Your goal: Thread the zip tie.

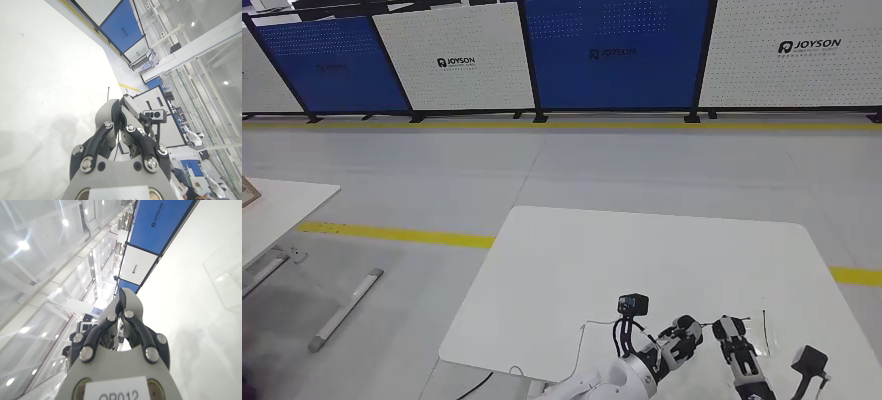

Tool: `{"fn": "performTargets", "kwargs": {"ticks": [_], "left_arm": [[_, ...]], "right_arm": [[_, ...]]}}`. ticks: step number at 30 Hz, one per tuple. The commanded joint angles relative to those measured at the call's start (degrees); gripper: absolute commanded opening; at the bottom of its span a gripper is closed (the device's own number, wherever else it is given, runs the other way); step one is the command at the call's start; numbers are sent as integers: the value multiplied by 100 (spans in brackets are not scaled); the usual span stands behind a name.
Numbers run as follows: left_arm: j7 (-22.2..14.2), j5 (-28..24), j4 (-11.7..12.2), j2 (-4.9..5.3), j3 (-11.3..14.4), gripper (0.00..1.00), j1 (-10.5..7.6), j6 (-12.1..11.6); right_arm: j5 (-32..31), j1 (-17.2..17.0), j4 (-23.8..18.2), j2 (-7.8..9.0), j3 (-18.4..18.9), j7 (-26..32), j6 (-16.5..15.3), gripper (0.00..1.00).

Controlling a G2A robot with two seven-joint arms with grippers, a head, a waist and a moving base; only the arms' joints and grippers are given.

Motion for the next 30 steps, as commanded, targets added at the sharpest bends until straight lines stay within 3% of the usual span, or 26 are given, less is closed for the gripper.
{"fn": "performTargets", "kwargs": {"ticks": [1, 30], "left_arm": [[-19, 5, 3, -1, -4, 0, 5, -11], [-65, 90, -49, -13, -79, 0, 118, -78]], "right_arm": [[20, 2, 6, 2, 16, 36, 7, 0], [-95, 32, 42, 9, 0, 186, -37, 0]]}}
